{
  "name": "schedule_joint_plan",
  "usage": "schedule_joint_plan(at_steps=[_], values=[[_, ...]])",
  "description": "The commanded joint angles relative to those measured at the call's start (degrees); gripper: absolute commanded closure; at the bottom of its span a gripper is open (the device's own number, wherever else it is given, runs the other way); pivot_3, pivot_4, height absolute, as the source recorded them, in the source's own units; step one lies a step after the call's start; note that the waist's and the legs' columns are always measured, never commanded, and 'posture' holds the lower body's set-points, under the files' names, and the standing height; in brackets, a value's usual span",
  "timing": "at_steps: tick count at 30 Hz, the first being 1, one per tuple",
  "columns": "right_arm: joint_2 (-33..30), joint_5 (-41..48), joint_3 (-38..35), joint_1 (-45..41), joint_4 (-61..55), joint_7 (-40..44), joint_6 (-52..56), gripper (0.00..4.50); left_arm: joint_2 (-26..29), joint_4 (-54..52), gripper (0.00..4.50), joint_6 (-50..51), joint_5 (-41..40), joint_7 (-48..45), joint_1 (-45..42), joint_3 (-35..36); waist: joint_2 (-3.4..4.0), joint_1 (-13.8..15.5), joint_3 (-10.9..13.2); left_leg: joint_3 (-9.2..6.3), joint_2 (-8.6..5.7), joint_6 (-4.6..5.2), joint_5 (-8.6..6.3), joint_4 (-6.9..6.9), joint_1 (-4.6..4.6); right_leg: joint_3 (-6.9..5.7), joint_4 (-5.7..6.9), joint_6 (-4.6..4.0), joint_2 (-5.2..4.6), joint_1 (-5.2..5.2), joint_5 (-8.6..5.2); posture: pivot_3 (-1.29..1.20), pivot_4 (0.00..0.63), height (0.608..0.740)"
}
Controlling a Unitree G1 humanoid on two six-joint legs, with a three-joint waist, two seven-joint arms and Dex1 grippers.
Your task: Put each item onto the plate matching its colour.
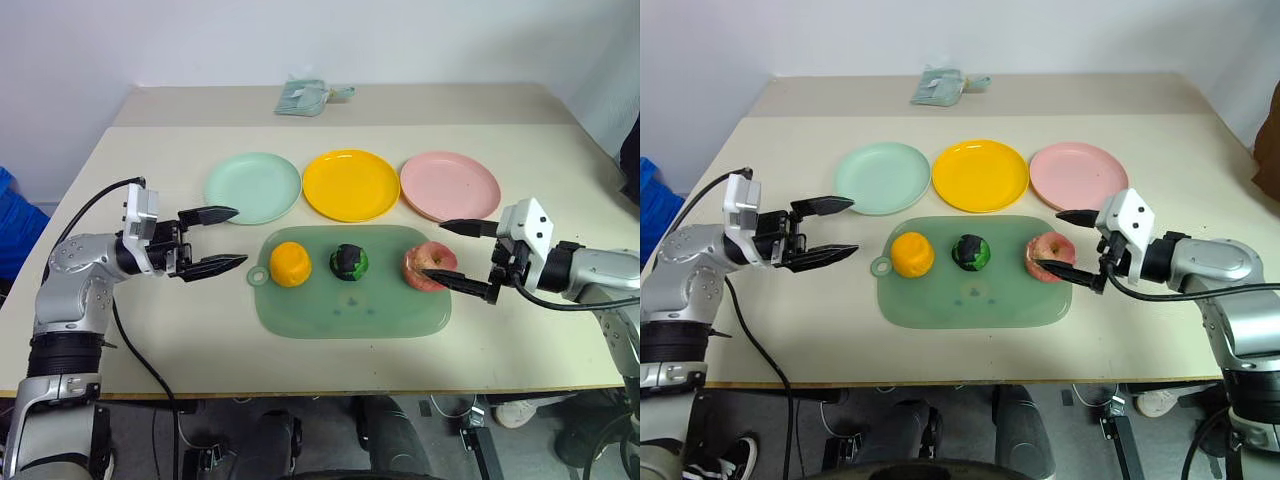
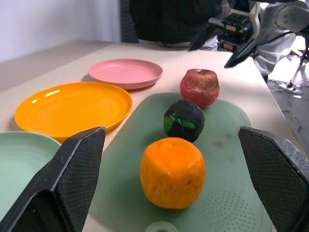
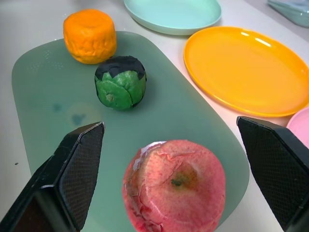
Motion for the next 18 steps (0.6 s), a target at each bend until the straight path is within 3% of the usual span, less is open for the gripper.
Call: schedule_joint_plan(at_steps=[1, 18], values=[[-1.0, 1.3, -1.6, -2.7, -2.1, -0.2, 0.8, 0.03, -0.2, -0.2, 0.00, -1.5, 0.0, 0.1, -0.2, 1.0, 0.00, 0.0, 0.0, 0.00, 0.00, -0.02, 0.01, 0.00, 0.00, 0.00, -0.01, 0.00, 0.00, 0.00, 0.00, 0.00, 0.150, 0.740], [3.5, 0.8, 4.5, -8.4, -5.5, -3.2, 3.4, 0.03, 4.4, 3.9, 0.00, -2.1, -0.4, -2.3, -0.8, 3.9, 0.00, -0.1, 0.0, -0.02, 0.01, -0.02, 0.01, -0.01, 0.00, -0.01, 0.01, 0.00, 0.02, -0.02, 0.00, 0.00, 0.150, 0.740]])
